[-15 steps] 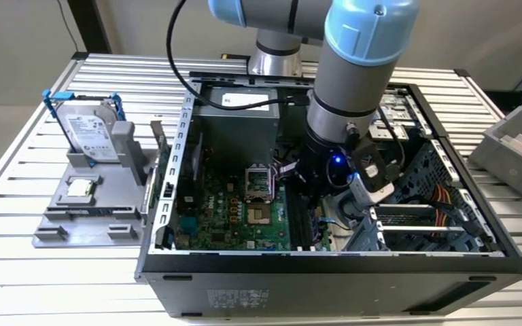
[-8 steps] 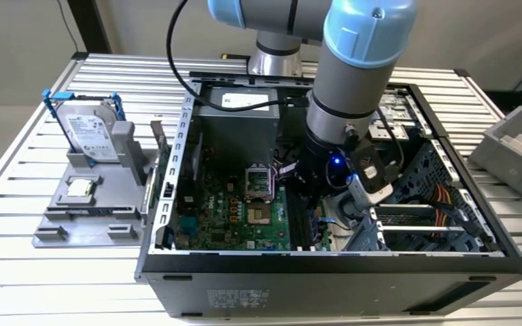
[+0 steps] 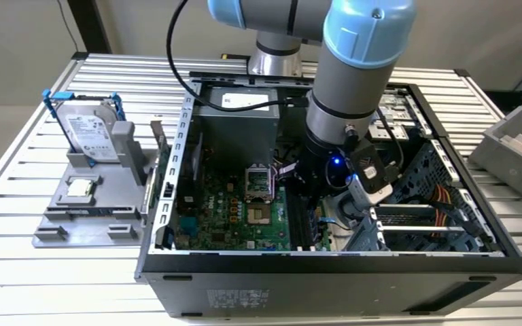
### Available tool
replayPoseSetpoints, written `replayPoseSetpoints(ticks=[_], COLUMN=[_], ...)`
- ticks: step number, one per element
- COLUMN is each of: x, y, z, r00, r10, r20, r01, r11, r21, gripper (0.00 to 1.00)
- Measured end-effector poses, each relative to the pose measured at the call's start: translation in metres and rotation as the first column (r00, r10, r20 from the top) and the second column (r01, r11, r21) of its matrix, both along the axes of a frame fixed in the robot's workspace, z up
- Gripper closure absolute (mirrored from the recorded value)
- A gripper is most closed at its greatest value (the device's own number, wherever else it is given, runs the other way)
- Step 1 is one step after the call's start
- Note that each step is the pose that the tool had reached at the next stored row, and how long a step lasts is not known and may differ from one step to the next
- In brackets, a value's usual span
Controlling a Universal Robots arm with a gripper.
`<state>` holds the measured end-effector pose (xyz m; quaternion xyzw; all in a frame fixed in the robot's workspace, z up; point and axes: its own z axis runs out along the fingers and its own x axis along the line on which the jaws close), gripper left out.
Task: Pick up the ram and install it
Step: 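Insert the ram into the slot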
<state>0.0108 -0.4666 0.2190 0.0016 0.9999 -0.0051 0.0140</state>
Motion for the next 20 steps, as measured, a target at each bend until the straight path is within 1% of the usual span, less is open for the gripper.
replayPoseSetpoints(ticks=[12,17,20], x=[-0.0011,-0.0011,-0.0011], y=[-0.0003,-0.0002,-0.0003], z=[-0.0002,-0.0033,-0.0036], r00=[1.0000,1.0000,1.0000], r10=[0.001,0.001,0.001], r20=[-0.0003,-0.0004,-0.0006], r01=[-0.001,-0.001,-0.001], r11=[1.0000,1.0000,1.0000], r21=[-0.0001,-0.0021,-0.0029], gripper=[1.00,1.00,1.00])
